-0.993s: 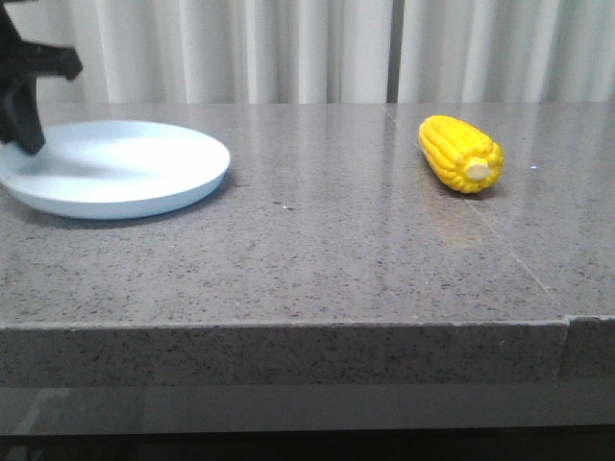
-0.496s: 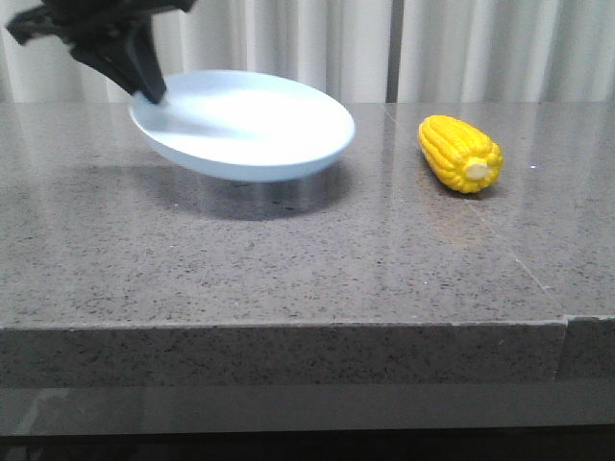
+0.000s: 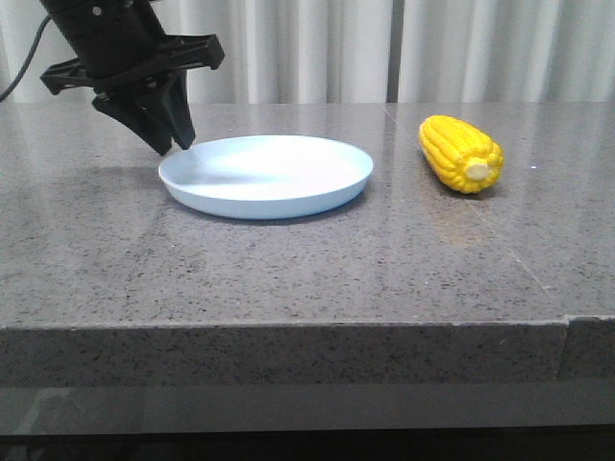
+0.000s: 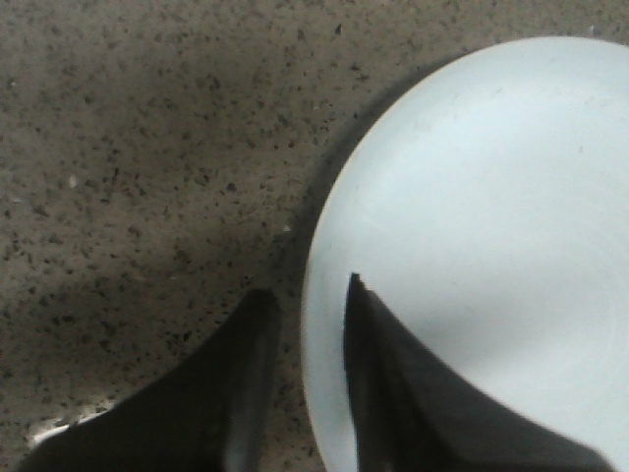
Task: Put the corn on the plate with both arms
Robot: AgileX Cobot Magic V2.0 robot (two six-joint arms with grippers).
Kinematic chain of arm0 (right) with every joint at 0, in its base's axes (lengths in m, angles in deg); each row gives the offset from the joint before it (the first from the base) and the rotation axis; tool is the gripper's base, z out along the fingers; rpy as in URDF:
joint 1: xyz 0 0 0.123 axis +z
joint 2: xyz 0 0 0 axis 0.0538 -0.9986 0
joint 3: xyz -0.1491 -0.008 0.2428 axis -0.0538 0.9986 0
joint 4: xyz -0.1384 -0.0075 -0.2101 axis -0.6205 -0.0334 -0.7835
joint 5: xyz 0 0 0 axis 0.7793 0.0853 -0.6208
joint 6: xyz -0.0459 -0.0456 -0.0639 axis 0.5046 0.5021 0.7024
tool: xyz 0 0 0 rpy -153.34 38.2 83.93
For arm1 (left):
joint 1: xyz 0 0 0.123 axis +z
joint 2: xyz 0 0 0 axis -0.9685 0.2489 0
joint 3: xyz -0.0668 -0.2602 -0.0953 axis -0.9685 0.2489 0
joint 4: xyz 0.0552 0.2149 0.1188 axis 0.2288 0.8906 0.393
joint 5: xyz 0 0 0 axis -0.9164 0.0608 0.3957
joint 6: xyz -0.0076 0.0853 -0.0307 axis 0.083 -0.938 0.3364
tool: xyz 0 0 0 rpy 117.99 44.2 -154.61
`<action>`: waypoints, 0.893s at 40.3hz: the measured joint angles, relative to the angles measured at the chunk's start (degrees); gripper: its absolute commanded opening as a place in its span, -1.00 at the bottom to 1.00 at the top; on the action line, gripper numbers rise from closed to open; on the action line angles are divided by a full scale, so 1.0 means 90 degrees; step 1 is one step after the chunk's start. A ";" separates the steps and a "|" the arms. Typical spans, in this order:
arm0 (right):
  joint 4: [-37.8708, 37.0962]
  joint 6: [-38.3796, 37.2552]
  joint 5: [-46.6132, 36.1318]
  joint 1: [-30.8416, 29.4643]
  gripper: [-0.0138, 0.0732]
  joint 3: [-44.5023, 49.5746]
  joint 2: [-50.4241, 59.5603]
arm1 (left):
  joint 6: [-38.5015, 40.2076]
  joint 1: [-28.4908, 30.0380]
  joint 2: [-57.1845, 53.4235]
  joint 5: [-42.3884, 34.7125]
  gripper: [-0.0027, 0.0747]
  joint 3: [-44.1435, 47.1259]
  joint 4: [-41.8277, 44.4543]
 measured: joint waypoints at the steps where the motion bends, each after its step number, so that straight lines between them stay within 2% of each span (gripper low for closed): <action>1: 0.0000 0.0000 0.0000 0.0000 0.72 0.0000 0.0000 | 0.0000 0.0000 -0.0052 0.0000 -0.08 0.0000 0.0063; 6: 0.0000 0.0000 0.0000 0.0000 0.72 0.0000 0.0000 | 0.0000 0.0000 -0.0402 -0.0006 -0.22 0.0000 0.0443; 12: 0.0000 0.0000 0.0000 0.0000 0.72 0.0000 0.0000 | 0.0036 0.0086 -0.0963 0.0079 -0.57 -0.0008 0.0825; 19: 0.0000 0.0000 0.0000 0.0000 0.72 0.0000 0.0000 | 0.0230 0.0510 -0.1661 0.0107 -0.96 0.0390 0.1392; 28: 0.0000 0.0000 0.0000 0.0000 0.72 0.0000 0.0000 | 0.0277 0.1196 -0.2760 -0.0128 -0.98 0.1790 0.1606; 36: 0.0000 0.0000 0.0000 0.0000 0.72 0.0000 0.0000 | 0.0277 0.1594 -0.4248 -0.1148 -0.98 0.3431 0.1730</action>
